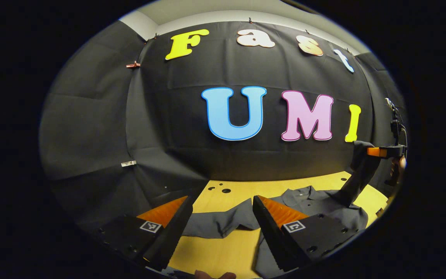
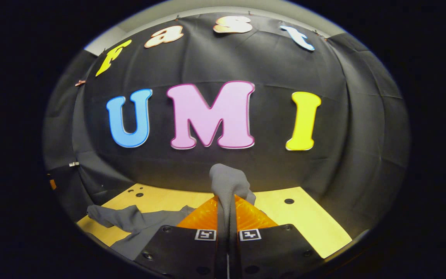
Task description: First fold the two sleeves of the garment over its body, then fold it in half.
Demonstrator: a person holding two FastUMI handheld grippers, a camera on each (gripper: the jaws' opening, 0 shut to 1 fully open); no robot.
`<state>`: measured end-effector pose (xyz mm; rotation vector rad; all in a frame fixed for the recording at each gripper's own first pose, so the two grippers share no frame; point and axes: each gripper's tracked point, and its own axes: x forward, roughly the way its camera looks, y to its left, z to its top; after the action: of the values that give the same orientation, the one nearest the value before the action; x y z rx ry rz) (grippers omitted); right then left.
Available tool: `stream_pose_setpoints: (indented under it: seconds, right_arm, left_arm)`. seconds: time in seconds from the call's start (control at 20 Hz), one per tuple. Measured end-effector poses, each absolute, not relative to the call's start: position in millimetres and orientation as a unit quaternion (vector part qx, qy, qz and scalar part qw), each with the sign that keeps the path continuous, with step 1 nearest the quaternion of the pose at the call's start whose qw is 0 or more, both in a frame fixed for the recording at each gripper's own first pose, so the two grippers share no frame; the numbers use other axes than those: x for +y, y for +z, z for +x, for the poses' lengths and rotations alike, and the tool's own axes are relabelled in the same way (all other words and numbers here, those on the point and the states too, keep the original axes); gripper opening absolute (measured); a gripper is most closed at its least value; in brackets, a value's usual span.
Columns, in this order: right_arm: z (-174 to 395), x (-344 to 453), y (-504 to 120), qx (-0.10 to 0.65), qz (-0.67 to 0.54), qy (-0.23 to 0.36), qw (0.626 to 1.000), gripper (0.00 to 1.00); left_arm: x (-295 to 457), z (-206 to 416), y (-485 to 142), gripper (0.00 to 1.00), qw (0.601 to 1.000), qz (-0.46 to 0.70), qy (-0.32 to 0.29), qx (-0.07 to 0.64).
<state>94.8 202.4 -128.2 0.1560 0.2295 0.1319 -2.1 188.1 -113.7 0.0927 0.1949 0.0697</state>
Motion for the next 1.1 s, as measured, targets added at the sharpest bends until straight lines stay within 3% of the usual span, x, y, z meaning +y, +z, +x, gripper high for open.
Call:
stream_pose_setpoints:
  seconds: [0.45, 0.95, 1.1]
  right_arm:
    - [100.2, 327.2, -226.0, 0.199, 0.046, 0.113, 0.972, 0.07]
    - [89.1, 394.2, -323.6, 0.294, 0.018, 0.127, 0.947, 0.07]
    - [84.8, 408.4, -342.7, 0.319, 0.023, 0.129, 0.939, 0.14]
  left_arm:
    - [266.5, 26.0, -164.9, 0.98, 0.989, 0.043, 0.061, 0.124]
    - [311.4, 66.9, -232.3, 0.98, 0.984, 0.033, 0.078, 0.159]
    - [316.6, 77.7, -248.6, 0.98, 0.983, 0.032, 0.075, 0.166]
